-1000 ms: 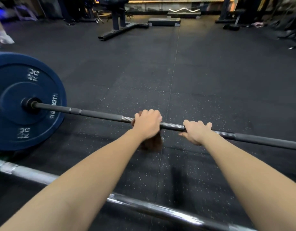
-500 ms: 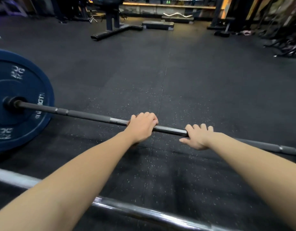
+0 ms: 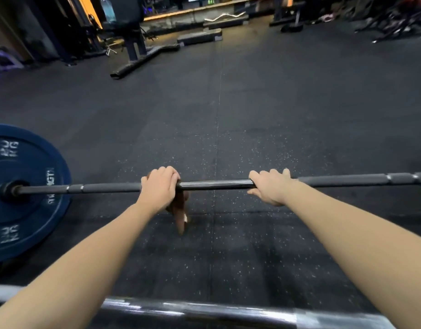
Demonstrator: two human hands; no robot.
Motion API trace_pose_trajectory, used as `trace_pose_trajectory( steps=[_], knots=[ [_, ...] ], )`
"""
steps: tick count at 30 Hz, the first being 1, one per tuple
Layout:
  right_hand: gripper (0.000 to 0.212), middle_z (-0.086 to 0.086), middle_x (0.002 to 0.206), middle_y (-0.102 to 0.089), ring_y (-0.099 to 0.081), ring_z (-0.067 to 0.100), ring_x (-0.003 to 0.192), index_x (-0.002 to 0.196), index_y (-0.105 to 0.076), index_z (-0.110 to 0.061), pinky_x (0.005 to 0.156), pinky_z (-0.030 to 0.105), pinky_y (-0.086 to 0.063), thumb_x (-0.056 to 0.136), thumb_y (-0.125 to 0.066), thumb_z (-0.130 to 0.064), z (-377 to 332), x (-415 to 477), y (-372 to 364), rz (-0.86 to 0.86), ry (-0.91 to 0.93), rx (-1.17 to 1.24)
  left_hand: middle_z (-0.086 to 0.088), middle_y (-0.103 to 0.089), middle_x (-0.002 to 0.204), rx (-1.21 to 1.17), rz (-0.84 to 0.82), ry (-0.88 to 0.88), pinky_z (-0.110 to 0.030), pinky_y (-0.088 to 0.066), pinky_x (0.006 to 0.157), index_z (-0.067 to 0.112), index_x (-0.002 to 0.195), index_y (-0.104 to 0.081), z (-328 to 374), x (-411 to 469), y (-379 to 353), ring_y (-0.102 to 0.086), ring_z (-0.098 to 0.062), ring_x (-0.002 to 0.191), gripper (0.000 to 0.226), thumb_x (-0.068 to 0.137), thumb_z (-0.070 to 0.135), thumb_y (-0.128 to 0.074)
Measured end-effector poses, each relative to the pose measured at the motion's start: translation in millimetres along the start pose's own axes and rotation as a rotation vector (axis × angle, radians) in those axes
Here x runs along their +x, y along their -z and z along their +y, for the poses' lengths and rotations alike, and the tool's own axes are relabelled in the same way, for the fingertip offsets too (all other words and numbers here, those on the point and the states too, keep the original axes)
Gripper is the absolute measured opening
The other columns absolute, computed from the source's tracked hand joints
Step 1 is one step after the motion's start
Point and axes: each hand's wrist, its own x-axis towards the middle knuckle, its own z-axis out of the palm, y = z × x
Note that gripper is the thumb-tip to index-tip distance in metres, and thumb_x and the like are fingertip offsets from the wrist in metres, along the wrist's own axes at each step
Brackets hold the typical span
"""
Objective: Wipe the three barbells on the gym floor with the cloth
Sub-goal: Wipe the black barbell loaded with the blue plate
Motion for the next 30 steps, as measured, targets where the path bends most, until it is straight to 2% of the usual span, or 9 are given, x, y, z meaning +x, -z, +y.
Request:
trace_pose_trajectory(
  steps=[3, 8, 12, 15, 18, 21, 24, 28, 30],
  knots=[
    [0.038, 0.006, 0.123, -0.057, -0.049, 0.031, 0.114, 0.122, -0.038, -0.019, 0.098, 0.051, -0.033, 0.107, -0.033, -0.053, 1.3, 2.8, -0.4, -0.001, 0.004, 0.009, 0.0, -0.058, 0.11, 0.015, -0.017, 0.027, -0.05, -0.037, 0.094, 0.025, 0.105, -0.059, 25.3, 3.6, -5.6, -0.052, -0.03, 0.111, 0.028, 0.107, 0.032, -0.032],
    [0.037, 0.006, 0.119, -0.057, -0.042, 0.028, 0.097, 0.119, -0.039, -0.018, 0.094, 0.05, -0.034, 0.107, -0.034, -0.053, 1.8, 3.7, -0.9, 0.011, -0.001, -0.015, 0.002, -0.053, 0.115, -0.032, -0.049, -0.099, -0.05, -0.034, 0.097, 0.028, 0.113, -0.057, 80.6, -4.2, -20.2, -0.045, -0.027, 0.113, 0.025, 0.108, 0.03, -0.032],
    [0.036, 0.007, 0.121, -0.058, -0.052, 0.032, 0.112, 0.119, -0.04, -0.018, 0.094, 0.051, -0.036, 0.106, -0.037, -0.052, 0.8, 4.5, -3.0, 0.048, -0.005, -0.015, 0.004, -0.051, 0.116, -0.004, -0.009, -0.175, -0.048, -0.034, 0.095, 0.03, 0.117, -0.054, 91.6, -11.3, -27.1, -0.044, -0.025, 0.11, 0.024, 0.109, 0.03, -0.032],
    [0.037, 0.007, 0.124, -0.057, -0.054, 0.032, 0.115, 0.12, -0.039, -0.019, 0.094, 0.05, -0.037, 0.106, -0.037, -0.053, -0.4, 4.3, -2.0, 0.039, -0.008, -0.031, 0.006, -0.051, 0.118, -0.038, -0.025, -0.26, -0.045, -0.033, 0.092, 0.033, 0.122, -0.054, 77.0, -11.9, -22.1, -0.046, -0.022, 0.111, 0.028, 0.11, 0.035, -0.029],
    [0.039, 0.007, 0.125, -0.057, -0.053, 0.032, 0.116, 0.121, -0.039, -0.019, 0.094, 0.05, -0.037, 0.106, -0.036, -0.054, -0.1, 3.8, -2.9, 0.035, -0.004, -0.031, 0.005, -0.054, 0.121, -0.084, -0.072, -0.322, -0.046, -0.036, 0.098, 0.033, 0.128, -0.055, 58.1, -9.5, -12.4, -0.048, -0.022, 0.115, 0.031, 0.11, 0.036, -0.031],
    [0.039, 0.007, 0.124, -0.057, -0.053, 0.033, 0.114, 0.121, -0.039, -0.018, 0.094, 0.05, -0.036, 0.106, -0.034, -0.054, 0.5, 3.3, -4.3, 0.031, 0.005, -0.027, 0.003, -0.06, 0.119, -0.07, -0.031, -0.267, -0.047, -0.038, 0.097, 0.03, 0.125, -0.059, 24.9, -4.9, -6.3, -0.054, -0.026, 0.114, 0.028, 0.109, 0.034, -0.037],
    [0.039, 0.007, 0.123, -0.057, -0.054, 0.032, 0.112, 0.121, -0.039, -0.018, 0.093, 0.049, -0.036, 0.106, -0.034, -0.054, 2.2, 3.4, -5.6, 0.043, 0.024, -0.028, 0.004, -0.062, 0.109, -0.052, 0.024, -0.151, -0.047, -0.038, 0.092, 0.028, 0.113, -0.062, -1.8, -2.0, -6.6, -0.056, -0.028, 0.109, 0.023, 0.108, 0.032, -0.04],
    [0.037, 0.007, 0.121, -0.057, -0.055, 0.032, 0.11, 0.119, -0.039, -0.017, 0.085, 0.047, -0.032, 0.107, -0.034, -0.052, 4.7, 5.4, -7.6, 0.056, 0.054, -0.033, 0.004, -0.061, 0.102, -0.076, 0.026, -0.009, -0.048, -0.034, 0.093, 0.026, 0.097, -0.059, 15.7, 2.4, -7.8, -0.053, -0.028, 0.106, 0.022, 0.105, 0.036, -0.041],
    [0.034, 0.007, 0.12, -0.057, -0.054, 0.032, 0.108, 0.115, -0.037, -0.018, 0.082, 0.046, -0.029, 0.107, -0.035, -0.051, 4.8, 6.2, -7.2, 0.059, 0.057, -0.042, 0.005, -0.061, 0.102, -0.115, 0.015, -0.005, -0.049, -0.033, 0.096, 0.027, 0.095, -0.06, 33.5, 1.4, -10.0, -0.051, -0.026, 0.108, 0.025, 0.104, 0.042, -0.042]
  ],
)
